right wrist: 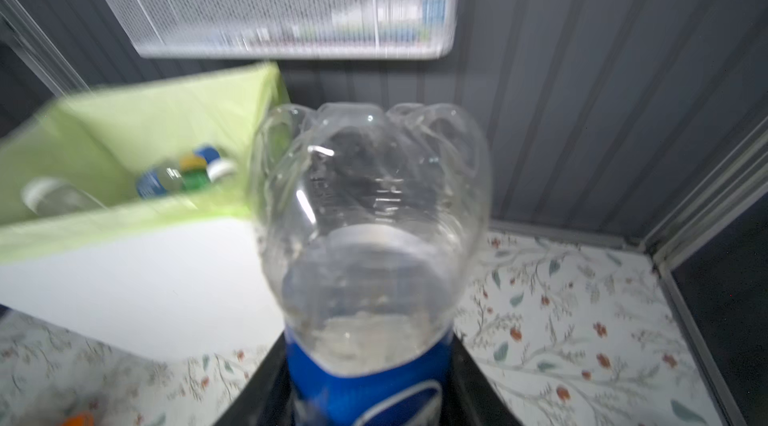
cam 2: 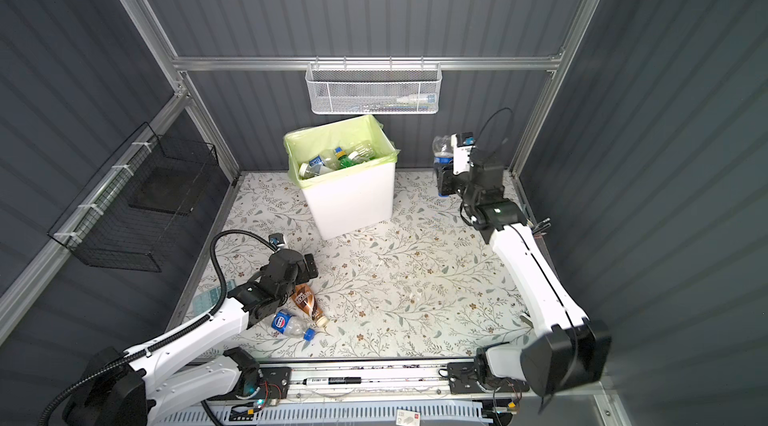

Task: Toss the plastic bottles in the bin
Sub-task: 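Lift the Pepsi bottle with the right gripper over the bin and release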

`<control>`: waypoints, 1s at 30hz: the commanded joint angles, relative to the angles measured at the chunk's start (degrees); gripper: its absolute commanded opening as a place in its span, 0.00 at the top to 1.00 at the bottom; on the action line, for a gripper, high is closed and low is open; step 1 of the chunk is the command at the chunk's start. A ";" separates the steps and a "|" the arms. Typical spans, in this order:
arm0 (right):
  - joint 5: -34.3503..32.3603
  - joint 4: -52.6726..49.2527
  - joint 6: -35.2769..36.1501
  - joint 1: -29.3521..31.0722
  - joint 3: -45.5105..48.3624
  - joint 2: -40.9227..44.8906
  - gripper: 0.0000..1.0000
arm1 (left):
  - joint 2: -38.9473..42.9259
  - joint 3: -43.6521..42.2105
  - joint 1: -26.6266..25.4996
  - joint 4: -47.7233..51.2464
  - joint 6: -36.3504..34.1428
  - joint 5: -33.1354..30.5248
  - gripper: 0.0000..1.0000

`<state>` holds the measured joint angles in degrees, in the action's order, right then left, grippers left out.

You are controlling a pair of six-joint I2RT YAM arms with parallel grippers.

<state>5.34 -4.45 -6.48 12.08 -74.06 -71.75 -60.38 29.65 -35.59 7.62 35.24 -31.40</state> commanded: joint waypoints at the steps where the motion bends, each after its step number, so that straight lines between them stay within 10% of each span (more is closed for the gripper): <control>1: -0.27 19.12 -9.60 0.35 1.49 2.71 0.53 | -0.98 0.27 0.14 -0.59 0.87 -0.15 0.00; 8: 1.31 25.17 -9.76 7.93 -10.67 -7.55 0.52 | -0.59 0.24 0.14 -0.78 1.53 0.94 0.00; 14: 13.01 -6.30 -0.01 14.66 -41.66 -32.69 0.43 | 0.93 -0.22 0.09 -0.52 1.85 1.16 0.00; 19: 4.19 -30.39 7.54 17.59 -65.72 -46.33 0.01 | 1.79 -0.12 0.09 0.73 1.81 1.25 0.00; 30: -6.45 -4.30 6.95 16.50 -30.73 -24.37 0.01 | 2.43 -0.48 0.09 1.25 2.44 0.45 0.00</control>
<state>2.39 -17.17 0.23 29.17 -107.87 -100.18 -58.92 29.43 -35.59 7.70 36.73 -30.39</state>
